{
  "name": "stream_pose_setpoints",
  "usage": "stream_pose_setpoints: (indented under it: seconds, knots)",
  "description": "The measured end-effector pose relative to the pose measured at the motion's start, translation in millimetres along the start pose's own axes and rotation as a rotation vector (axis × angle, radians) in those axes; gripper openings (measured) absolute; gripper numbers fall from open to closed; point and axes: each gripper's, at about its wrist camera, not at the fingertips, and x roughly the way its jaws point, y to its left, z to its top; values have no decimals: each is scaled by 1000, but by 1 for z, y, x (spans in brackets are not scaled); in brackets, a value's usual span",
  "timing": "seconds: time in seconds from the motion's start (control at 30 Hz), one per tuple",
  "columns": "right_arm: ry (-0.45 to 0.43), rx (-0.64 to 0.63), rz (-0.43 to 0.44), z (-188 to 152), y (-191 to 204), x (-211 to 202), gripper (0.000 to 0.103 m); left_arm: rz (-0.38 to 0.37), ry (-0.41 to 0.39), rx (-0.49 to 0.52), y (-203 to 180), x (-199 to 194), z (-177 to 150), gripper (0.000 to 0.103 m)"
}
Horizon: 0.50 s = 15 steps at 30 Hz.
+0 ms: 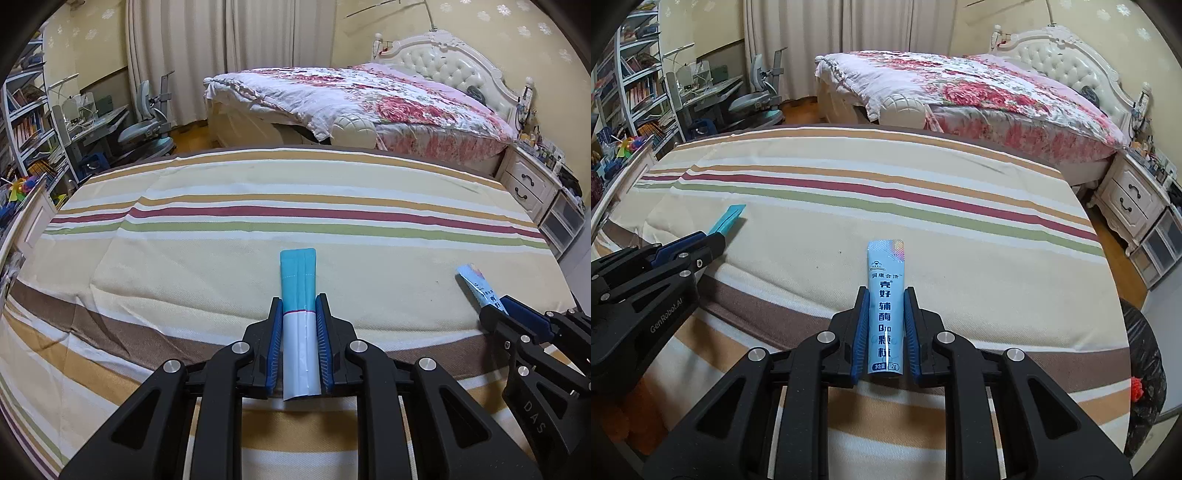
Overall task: Collect trash
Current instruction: 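Carry both tubes over the bin and open both tools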
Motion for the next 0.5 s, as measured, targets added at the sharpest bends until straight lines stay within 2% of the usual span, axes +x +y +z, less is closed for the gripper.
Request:
stream_pose_setpoints:
  seconds: [0.5]
  knots:
    - [-36, 58, -26, -39, -28, -41, 19, -68, -24, 55, -40, -28, -27, 19]
